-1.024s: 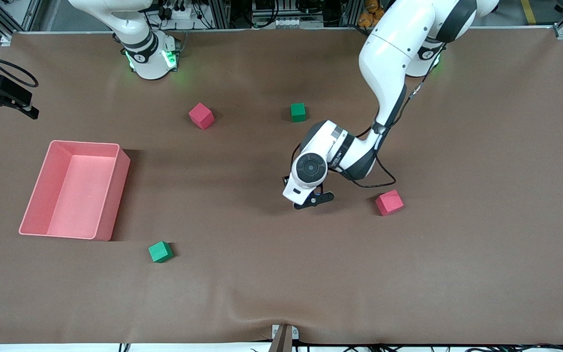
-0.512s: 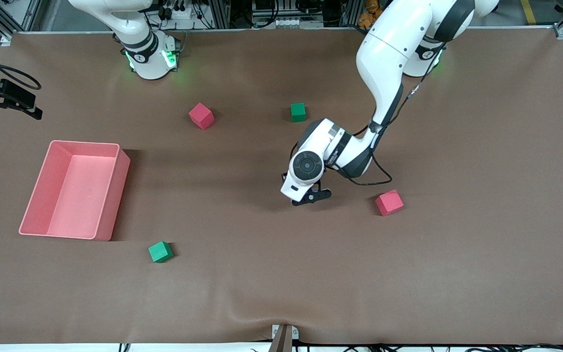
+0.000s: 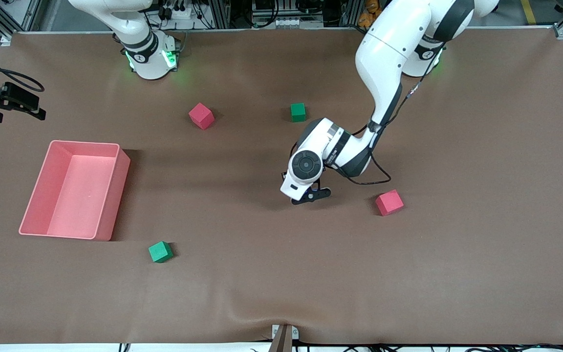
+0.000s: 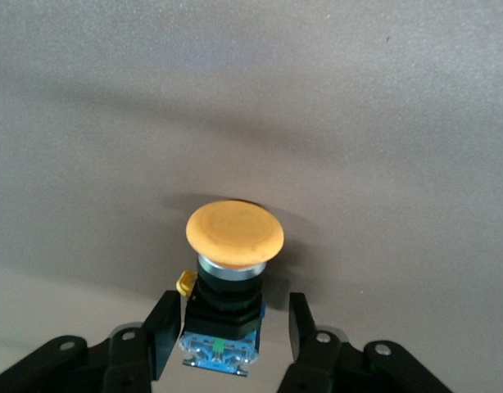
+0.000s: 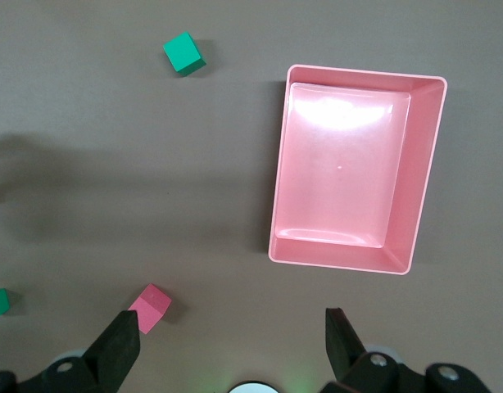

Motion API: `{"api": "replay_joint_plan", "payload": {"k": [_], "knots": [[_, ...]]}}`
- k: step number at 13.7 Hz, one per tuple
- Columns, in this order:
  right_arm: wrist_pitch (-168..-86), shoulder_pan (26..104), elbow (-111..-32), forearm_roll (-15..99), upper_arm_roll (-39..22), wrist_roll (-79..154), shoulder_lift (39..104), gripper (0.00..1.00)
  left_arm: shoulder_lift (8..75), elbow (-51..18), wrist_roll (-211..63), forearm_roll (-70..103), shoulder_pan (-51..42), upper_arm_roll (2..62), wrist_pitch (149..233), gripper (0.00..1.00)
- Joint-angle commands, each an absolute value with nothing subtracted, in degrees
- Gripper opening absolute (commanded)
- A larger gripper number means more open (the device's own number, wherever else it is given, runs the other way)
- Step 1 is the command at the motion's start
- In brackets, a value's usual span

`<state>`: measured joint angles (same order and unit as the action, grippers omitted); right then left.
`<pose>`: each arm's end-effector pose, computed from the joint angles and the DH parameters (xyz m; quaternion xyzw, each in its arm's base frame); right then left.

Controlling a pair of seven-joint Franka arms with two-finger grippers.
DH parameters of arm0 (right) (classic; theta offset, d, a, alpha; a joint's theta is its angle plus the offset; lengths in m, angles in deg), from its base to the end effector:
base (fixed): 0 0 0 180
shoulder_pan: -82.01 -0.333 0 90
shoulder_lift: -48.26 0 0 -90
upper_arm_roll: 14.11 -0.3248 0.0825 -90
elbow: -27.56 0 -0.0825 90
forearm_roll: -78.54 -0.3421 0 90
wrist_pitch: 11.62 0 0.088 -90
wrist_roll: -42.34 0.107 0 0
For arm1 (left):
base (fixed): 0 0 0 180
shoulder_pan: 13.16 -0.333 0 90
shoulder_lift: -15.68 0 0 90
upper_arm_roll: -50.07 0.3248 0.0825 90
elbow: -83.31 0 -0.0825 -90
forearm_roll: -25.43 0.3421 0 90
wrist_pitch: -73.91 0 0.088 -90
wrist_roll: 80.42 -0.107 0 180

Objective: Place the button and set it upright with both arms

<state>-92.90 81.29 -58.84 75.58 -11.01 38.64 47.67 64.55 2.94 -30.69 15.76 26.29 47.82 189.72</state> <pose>0.4934 -0.0145 0.6524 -0.9988 -0.0144 0.0381 0.0280 0.5030 -0.4539 0.2087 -0.9822 -0.1193 0.1432 0.0229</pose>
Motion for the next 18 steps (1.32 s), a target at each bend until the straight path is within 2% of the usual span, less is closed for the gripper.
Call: {"api": "replay_joint_plan", "payload": {"k": [1,6,8,12,14,18], "knots": [[-92.0,81.7,-58.0,75.9,-11.6,39.5,48.8,1.00,62.3,0.4,-30.0,15.3,26.7,48.1,190.7,0.51],[-91.9,81.4,-58.2,75.9,-11.6,39.6,49.1,1.00,62.1,0.5,-30.2,15.3,26.6,48.1,190.6,0.18],[-91.9,81.4,-58.3,75.9,-11.6,39.5,49.1,1.00,61.6,0.5,-30.3,15.3,26.6,48.1,190.2,0.12],[-92.0,81.4,-58.2,75.6,-11.7,39.6,49.1,1.00,60.1,1.0,-29.6,15.4,26.7,48.2,189.8,0.12],[-92.3,81.5,-58.2,75.2,-11.7,39.6,49.1,1.00,59.4,1.3,-27.4,15.6,27.0,48.3,189.9,0.16],[-93.1,81.6,-58.2,75.1,-11.7,39.5,49.1,1.00,59.3,3.7,-22.3,20.5,28.5,48.7,190.2,0.12]]}}
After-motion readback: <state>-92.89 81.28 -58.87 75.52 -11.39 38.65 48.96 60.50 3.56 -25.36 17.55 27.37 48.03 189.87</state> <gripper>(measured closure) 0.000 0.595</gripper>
